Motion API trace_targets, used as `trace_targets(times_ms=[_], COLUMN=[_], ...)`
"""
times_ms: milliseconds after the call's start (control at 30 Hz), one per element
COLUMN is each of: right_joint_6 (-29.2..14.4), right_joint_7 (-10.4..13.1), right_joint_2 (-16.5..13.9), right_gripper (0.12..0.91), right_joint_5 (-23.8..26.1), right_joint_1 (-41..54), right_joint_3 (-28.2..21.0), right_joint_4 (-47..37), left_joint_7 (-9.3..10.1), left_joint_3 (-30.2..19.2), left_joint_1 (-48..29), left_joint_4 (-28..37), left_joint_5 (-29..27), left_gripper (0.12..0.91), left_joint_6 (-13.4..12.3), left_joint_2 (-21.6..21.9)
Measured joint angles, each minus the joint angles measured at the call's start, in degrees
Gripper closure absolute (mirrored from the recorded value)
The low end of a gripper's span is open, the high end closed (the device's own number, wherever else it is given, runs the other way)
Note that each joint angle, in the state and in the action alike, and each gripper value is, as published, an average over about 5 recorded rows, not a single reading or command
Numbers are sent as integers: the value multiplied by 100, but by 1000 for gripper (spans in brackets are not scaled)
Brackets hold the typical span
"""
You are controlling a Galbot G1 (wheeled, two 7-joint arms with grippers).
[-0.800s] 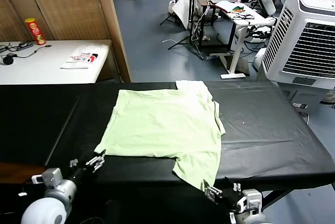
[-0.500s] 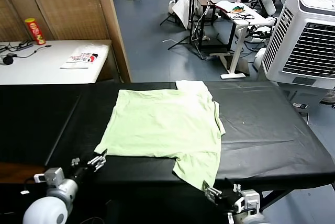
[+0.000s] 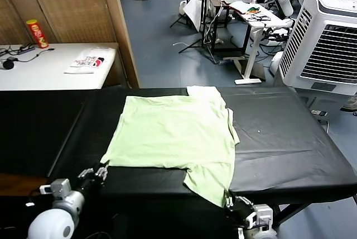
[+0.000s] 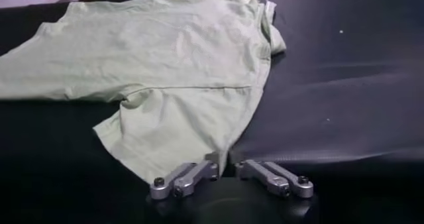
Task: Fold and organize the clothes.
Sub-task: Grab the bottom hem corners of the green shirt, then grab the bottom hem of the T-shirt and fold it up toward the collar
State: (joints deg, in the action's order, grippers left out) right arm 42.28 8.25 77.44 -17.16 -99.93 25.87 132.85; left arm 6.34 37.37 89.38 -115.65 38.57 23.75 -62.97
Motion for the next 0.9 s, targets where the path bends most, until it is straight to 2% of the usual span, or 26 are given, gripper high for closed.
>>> trace_targets(times_ms=[300, 533, 700, 900], right_joint_6=[4, -72, -546, -1194], right_joint_7=[-65, -166, -246, -452], right_joint_2=[-383, -775, -1024, -1337], right_gripper=[903, 903, 903, 903], right_joint_5=[-358, -720, -995, -1182], right_joint_1=[-244, -176, 160, 1005], right_joint_3=[430, 830, 955, 839], right_joint_4=[386, 527, 343, -358], left_joint_7=[221, 248, 294, 316], left_joint_3=[1, 13, 48, -7], left_joint_1=[420, 1000, 1119, 832], left_joint_4=[-577, -1134, -1419, -1385], left_joint_5=[-419, -680, -701, -778], left_gripper=[905, 905, 905, 905], left_joint_6=[21, -17, -36, -101], left_joint_2=[-367, -775, -996, -1103])
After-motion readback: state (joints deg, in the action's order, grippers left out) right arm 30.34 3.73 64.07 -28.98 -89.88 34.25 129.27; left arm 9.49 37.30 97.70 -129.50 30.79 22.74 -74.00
